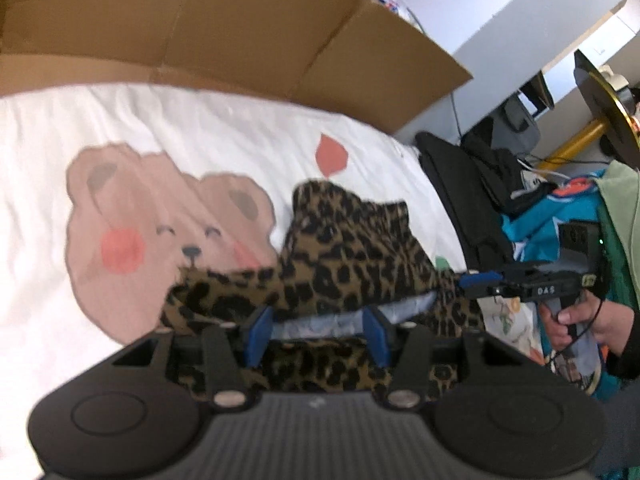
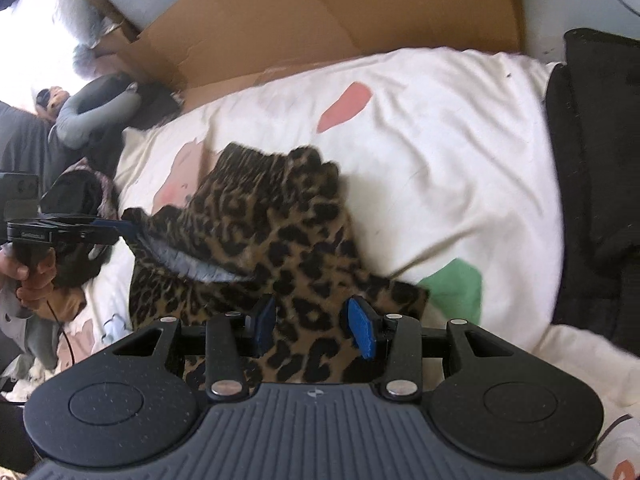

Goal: Fold clothes
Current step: 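Grasp the leopard skirt's edge with the left tool while the right tool pinches it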

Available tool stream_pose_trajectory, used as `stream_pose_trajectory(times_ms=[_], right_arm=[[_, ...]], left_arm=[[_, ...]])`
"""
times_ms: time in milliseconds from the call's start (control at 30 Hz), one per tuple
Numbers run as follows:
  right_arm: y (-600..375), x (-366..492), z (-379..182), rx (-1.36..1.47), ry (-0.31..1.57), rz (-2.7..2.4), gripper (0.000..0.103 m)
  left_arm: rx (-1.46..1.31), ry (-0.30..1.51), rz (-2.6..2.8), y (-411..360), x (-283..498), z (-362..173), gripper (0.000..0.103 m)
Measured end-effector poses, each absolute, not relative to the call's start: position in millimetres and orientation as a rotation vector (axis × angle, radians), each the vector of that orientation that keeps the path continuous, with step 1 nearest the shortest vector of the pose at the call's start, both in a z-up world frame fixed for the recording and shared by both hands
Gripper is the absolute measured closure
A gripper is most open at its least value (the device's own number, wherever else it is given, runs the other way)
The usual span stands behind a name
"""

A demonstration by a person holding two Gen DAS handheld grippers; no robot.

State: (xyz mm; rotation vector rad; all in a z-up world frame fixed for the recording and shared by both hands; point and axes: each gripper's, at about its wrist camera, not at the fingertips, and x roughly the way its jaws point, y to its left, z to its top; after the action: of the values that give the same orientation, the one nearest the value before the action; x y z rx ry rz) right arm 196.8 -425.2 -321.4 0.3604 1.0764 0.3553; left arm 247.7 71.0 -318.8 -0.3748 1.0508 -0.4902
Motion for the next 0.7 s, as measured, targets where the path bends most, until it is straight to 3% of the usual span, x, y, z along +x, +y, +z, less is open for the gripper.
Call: stream_pose_trajectory(times_ms=[367, 700], right_arm=[[-449, 186, -317, 0.348, 1.046, 0.237, 0.055], [-443, 181, -327, 0.342, 1.084, 0.25, 0.056]], left_arm=[[-0.344, 1.013, -0.379, 97, 249, -311, 0.05], [-0.314, 1.097, -0.354, 106, 240, -341, 0.051]])
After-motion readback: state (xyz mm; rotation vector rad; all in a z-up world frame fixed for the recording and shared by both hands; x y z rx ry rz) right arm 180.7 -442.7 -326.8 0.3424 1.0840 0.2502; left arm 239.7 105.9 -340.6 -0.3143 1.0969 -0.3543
